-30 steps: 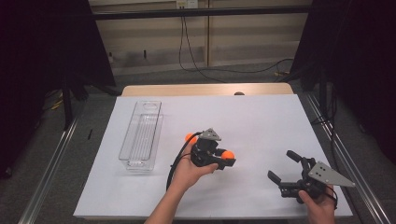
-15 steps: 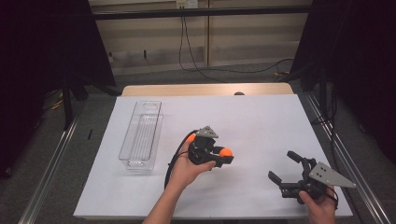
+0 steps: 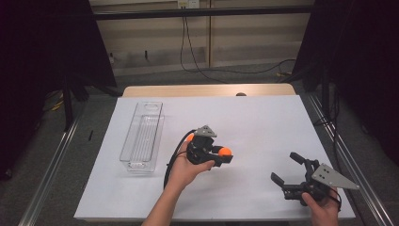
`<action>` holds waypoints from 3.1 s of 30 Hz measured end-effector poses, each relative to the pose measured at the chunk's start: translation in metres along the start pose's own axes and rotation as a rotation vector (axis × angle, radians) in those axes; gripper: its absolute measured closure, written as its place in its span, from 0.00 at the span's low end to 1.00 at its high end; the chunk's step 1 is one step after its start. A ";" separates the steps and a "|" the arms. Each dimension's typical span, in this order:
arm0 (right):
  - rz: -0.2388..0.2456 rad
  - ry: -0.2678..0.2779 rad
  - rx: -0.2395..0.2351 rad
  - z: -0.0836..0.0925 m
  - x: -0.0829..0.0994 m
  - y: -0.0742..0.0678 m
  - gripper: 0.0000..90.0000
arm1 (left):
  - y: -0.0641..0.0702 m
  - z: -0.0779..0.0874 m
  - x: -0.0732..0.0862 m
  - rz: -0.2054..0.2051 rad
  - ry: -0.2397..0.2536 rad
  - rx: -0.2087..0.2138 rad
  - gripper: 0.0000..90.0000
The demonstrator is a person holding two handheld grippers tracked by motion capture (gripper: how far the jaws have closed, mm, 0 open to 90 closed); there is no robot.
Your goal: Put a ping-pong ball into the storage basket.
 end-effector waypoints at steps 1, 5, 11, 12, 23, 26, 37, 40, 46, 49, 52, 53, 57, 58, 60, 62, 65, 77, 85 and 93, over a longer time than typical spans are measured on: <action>0.000 0.000 -0.001 0.000 0.000 0.000 0.01 | -0.001 0.000 0.000 0.000 0.001 -0.001 0.57; 0.000 -0.001 -0.001 0.000 0.000 0.000 0.01 | -0.002 0.002 0.000 0.002 0.002 -0.007 0.56; 0.003 -0.006 -0.001 0.000 0.001 0.000 0.01 | -0.004 0.004 0.000 0.000 0.001 -0.015 0.56; 0.000 -0.004 -0.001 0.000 0.000 0.000 0.01 | -0.004 0.004 -0.001 0.000 0.001 -0.015 0.56; 0.006 -0.009 -0.002 0.000 0.001 0.000 0.01 | -0.007 0.005 0.000 -0.002 -0.011 -0.033 0.57; 0.007 -0.011 -0.002 0.000 0.001 0.000 0.01 | -0.008 0.005 0.000 -0.001 -0.014 -0.034 0.56; 0.006 -0.011 -0.005 0.000 0.001 0.000 0.01 | -0.015 0.011 -0.001 0.011 -0.003 -0.051 0.56; 0.003 -0.011 -0.005 0.000 0.001 0.000 0.01 | -0.017 0.013 -0.001 0.014 0.004 -0.060 0.57; 0.003 -0.011 -0.006 0.000 0.001 0.000 0.01 | -0.021 0.016 -0.001 0.021 0.009 -0.069 0.56; 0.002 -0.011 -0.004 0.000 0.001 0.000 0.01 | -0.023 0.017 -0.001 0.019 0.009 -0.078 0.56; 0.002 -0.011 -0.005 0.000 0.001 0.000 0.01 | -0.024 0.018 -0.001 0.024 0.010 -0.086 0.56; 0.003 -0.010 -0.006 0.000 0.001 0.000 0.01 | -0.025 0.019 -0.001 0.025 0.013 -0.083 0.56; 0.003 -0.010 -0.006 0.000 0.001 0.000 0.01 | -0.027 0.021 -0.002 0.028 0.017 -0.094 0.57; 0.003 -0.010 -0.006 0.000 0.001 0.000 0.01 | -0.027 0.021 -0.002 0.028 0.019 -0.097 0.56; 0.003 -0.010 -0.006 0.000 0.001 0.000 0.01 | -0.028 0.022 -0.002 0.028 0.019 -0.102 0.57; 0.002 -0.009 -0.007 0.000 0.001 0.000 0.01 | -0.029 0.022 -0.002 0.029 0.020 -0.105 0.56; 0.003 -0.008 -0.006 0.000 0.001 0.000 0.01 | -0.031 0.023 -0.001 0.030 0.020 -0.114 0.56; 0.003 -0.009 -0.007 0.000 0.001 0.000 0.01 | -0.035 0.027 -0.001 0.035 0.024 -0.125 0.56; 0.003 -0.009 -0.007 0.000 0.001 0.000 0.01 | -0.038 0.031 -0.002 0.049 0.031 -0.130 0.57; 0.004 -0.009 -0.007 0.000 0.001 0.000 0.01 | -0.042 0.035 -0.002 0.055 0.040 -0.143 0.57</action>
Point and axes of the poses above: each handheld gripper's, and its own axes: z roughly backward along the jaws, x roughly out of its underside, y roughly to its right, the point moved 7 cm from there along -z, roughly forward along the jaws, and after that the axes turned 8 degrees about z, right-handed, at the moved point
